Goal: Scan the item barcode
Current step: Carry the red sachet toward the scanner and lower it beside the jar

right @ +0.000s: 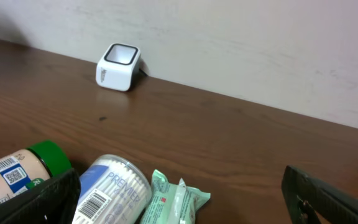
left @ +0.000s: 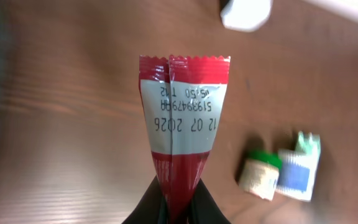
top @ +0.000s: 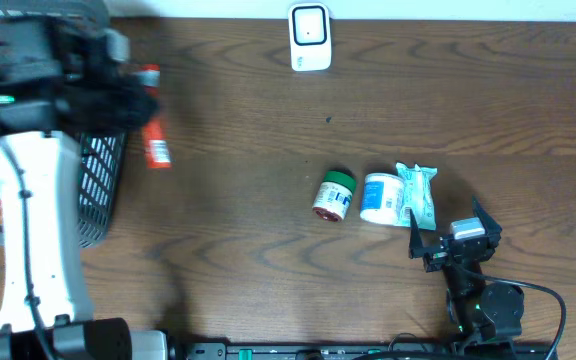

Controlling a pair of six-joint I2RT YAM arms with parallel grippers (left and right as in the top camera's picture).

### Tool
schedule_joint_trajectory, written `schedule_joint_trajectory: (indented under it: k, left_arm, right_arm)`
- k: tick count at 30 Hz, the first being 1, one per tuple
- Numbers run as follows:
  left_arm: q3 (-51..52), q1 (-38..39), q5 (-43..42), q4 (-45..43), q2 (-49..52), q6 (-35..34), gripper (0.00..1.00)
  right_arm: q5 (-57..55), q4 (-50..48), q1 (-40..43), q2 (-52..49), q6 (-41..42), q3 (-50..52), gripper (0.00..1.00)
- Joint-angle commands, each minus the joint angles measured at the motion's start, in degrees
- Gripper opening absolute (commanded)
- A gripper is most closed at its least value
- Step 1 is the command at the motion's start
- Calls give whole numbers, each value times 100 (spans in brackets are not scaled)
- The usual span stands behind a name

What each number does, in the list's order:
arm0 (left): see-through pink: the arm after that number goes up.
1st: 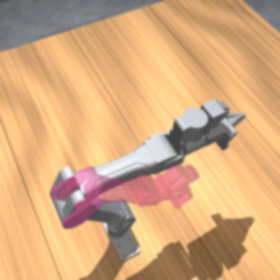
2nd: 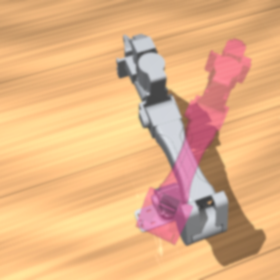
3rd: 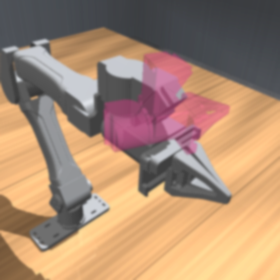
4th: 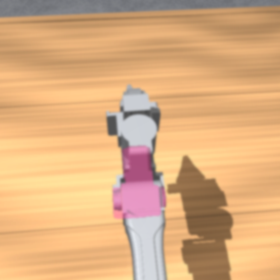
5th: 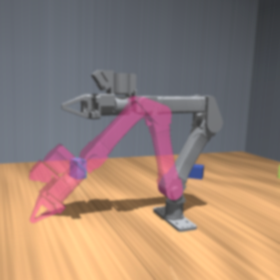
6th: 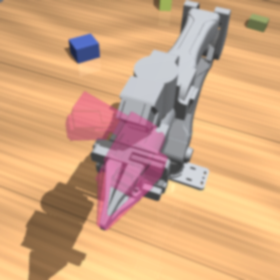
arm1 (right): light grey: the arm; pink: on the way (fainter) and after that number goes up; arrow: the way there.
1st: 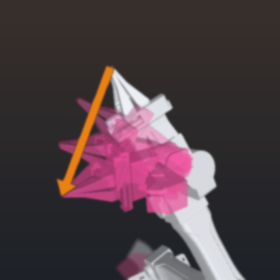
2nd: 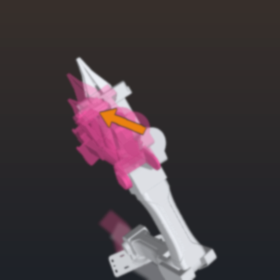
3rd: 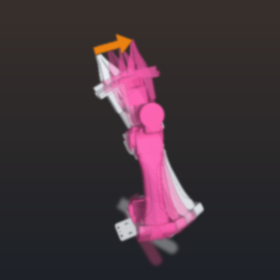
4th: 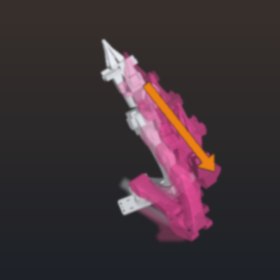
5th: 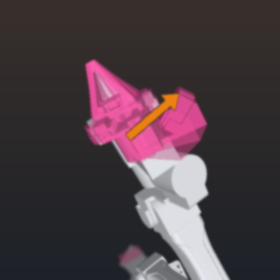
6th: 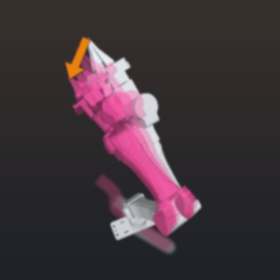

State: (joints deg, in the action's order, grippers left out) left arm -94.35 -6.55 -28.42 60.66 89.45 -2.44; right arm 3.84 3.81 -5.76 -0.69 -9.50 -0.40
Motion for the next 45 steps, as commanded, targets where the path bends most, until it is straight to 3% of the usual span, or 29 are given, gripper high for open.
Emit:
schedule_joint_trajectory:
  k: [1,9,19,33,45]
  left_arm:
    - [984,885,92,-544,136,-431,7]
    - [2444,2494,1340,-2457,396,-1604,8]
    - [2614,3427,1572,-3556,1482,-1985,8]
    - [2616,3696,1572,-3810,1891,-2253,8]
    - [2638,3947,2127,-3805,1891,-2253,9]
  right_arm:
    - [9,22,-33,31,0,9,99]
    - [9,22,-33,31,0,9,99]
    - [9,22,-33,31,0,9,99]
    - [9,22,-33,31,0,9,99]
    - [9,22,-33,31,0,9,99]
